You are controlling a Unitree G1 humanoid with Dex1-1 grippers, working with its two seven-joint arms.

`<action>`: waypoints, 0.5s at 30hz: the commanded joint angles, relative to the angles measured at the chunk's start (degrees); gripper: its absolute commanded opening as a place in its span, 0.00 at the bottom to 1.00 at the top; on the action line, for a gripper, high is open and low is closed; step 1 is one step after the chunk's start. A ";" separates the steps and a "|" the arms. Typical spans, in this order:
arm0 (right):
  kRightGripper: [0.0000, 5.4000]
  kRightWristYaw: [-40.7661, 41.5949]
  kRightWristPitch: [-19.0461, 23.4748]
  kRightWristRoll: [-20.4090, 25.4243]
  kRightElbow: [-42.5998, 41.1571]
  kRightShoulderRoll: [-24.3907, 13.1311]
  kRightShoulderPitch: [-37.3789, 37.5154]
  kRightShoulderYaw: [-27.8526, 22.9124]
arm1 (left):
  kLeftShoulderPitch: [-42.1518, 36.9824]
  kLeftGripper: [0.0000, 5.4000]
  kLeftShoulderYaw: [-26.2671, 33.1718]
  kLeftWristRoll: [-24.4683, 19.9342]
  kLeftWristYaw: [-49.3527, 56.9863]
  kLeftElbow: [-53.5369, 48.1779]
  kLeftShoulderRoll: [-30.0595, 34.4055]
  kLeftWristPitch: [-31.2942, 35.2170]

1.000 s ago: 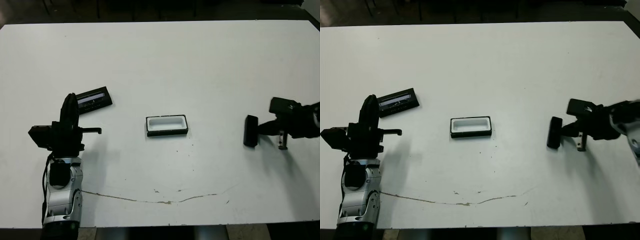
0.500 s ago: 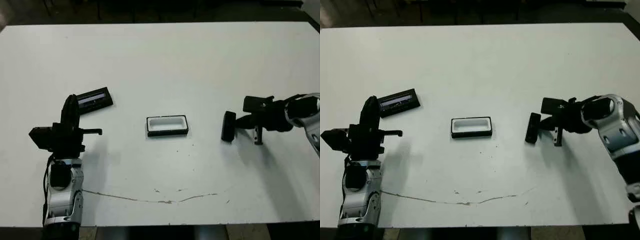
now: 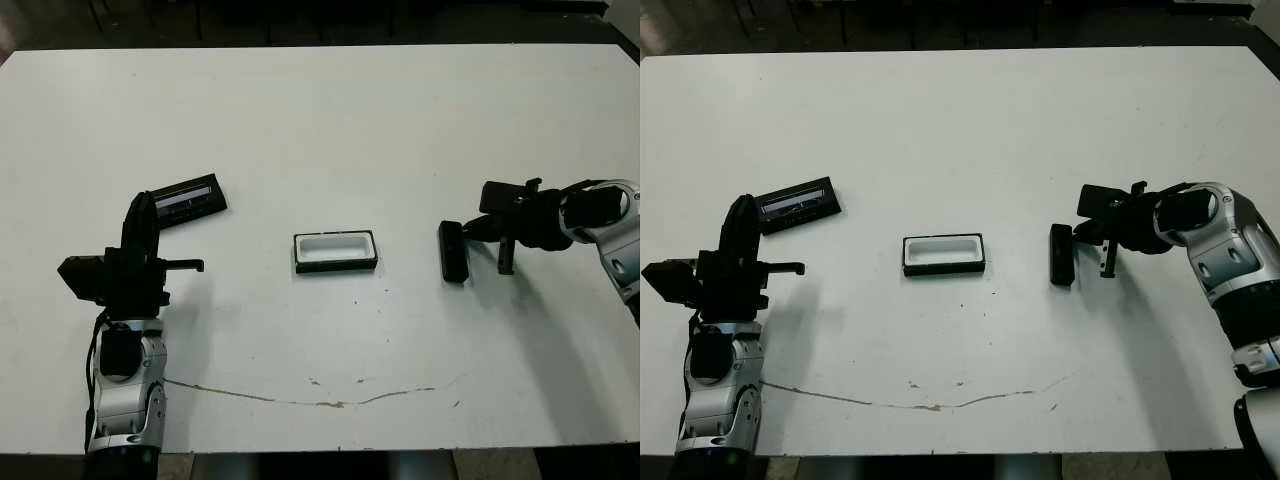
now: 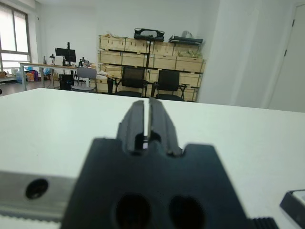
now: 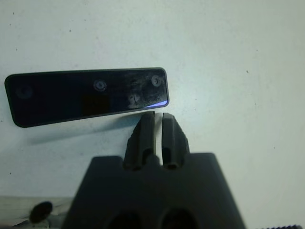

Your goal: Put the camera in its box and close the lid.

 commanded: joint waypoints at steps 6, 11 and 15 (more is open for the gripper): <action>0.00 2.46 -1.28 -0.33 4.97 4.54 2.69 2.65 | 0.58 0.00 -0.28 0.20 0.19 0.46 -0.27 0.60; 0.00 3.99 1.37 0.98 -0.60 4.98 2.93 2.50 | 0.55 0.00 -0.19 0.84 0.23 0.60 0.04 0.21; 0.00 3.37 2.46 0.04 -1.63 5.66 2.74 3.28 | 0.62 0.00 -0.26 0.38 0.09 0.41 -0.20 0.54</action>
